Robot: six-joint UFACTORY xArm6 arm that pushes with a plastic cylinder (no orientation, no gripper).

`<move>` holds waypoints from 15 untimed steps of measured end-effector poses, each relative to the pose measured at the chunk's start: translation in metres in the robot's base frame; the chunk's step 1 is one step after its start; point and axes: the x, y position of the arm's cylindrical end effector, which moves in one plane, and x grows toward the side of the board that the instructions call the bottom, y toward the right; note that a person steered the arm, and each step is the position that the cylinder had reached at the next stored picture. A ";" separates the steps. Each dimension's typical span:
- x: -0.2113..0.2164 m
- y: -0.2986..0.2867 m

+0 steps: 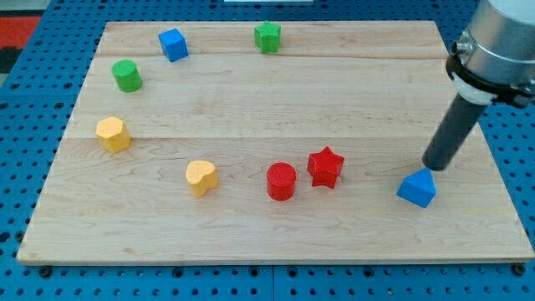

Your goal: Adjust both the red blocks horizontal to each other

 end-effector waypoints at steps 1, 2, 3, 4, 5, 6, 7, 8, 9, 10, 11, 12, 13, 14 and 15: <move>-0.021 -0.085; -0.021 -0.123; -0.021 -0.124; -0.020 -0.128; -0.016 -0.147; -0.001 -0.155; 0.017 -0.126; 0.019 -0.175; 0.022 -0.221; 0.043 -0.191; 0.057 -0.170; 0.057 -0.140; 0.075 -0.145; 0.128 -0.180; 0.126 -0.263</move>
